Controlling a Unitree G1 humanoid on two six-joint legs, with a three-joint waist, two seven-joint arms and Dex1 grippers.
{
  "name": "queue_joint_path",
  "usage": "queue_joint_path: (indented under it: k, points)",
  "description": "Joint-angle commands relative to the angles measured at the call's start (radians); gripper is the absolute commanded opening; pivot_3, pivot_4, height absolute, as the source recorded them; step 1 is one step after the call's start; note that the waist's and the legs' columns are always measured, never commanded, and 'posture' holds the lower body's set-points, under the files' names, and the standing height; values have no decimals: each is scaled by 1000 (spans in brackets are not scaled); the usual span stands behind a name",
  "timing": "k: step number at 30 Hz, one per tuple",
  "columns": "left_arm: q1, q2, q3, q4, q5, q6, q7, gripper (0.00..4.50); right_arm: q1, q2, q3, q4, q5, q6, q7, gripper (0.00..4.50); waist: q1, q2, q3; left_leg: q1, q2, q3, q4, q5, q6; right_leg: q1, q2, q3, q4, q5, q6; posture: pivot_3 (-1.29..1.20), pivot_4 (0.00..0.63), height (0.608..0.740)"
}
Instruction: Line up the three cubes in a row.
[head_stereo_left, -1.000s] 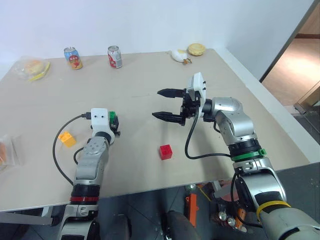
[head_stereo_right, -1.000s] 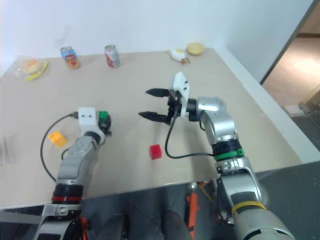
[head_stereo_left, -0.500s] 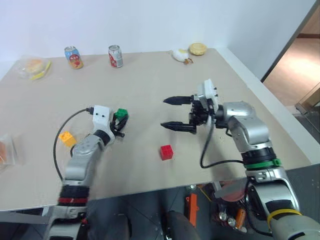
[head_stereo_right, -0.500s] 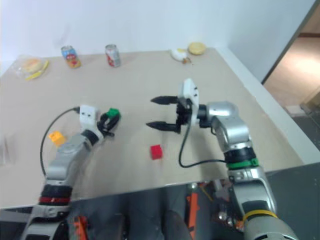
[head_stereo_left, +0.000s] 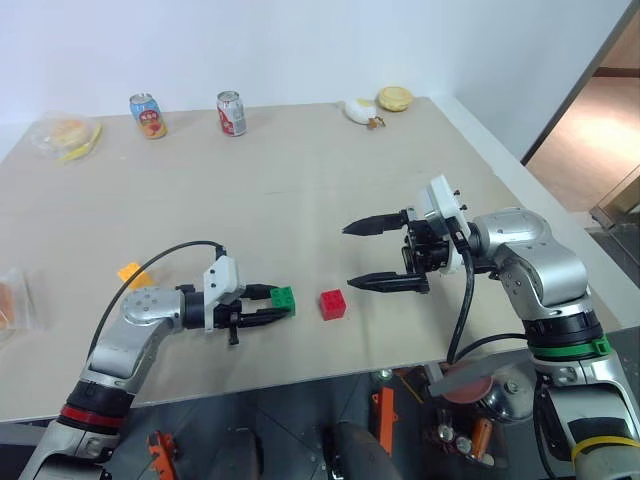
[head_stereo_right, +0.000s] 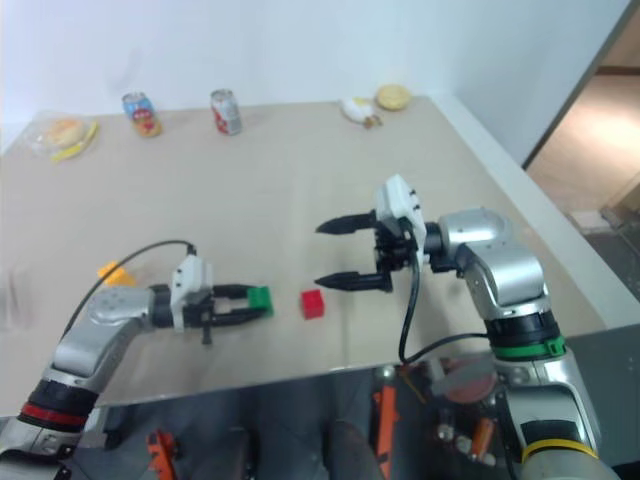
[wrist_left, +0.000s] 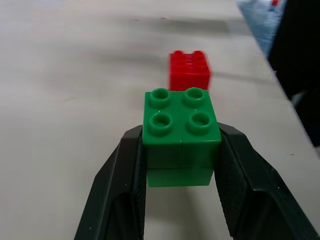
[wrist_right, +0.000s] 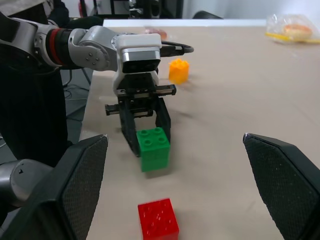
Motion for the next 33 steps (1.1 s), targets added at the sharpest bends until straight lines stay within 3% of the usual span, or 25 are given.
queue_joint_path:
  k: [1, 28, 30, 33]
  points:
    - [-18, 6, -4, 9, 4, -13, -26, 1289, 9, -18, -44, -61, 26, 4, -17, 4500, -1, 0, 0, 0, 0, 0, 0, 0, 0, 0, 1, 0, 0, 0, 0, 0, 150, 740]
    - [-20, 47, 8, 85, 46, -84, -50, 1289, 23, -13, -42, -58, 28, -2, -27, 4500, 0, 0, 0, 0, 2, -1, 0, -1, 1, 0, 3, 0, 0, -1, -1, 0, 150, 740]
    - [-28, 49, 8, 93, 48, -88, -49, 2324, 23, -13, -42, -57, 28, -2, -26, 4500, -1, 0, 0, 0, 2, -1, 0, -1, 1, 0, 3, 0, 0, -1, -1, 0, 150, 740]
    - [-33, 50, 10, 92, 44, -86, -52, 3342, 20, -13, -42, -53, 29, -3, -22, 4500, 0, 0, 0, 0, 2, -1, 0, -1, 1, 0, 3, 0, 0, -1, -1, 0, 150, 740]
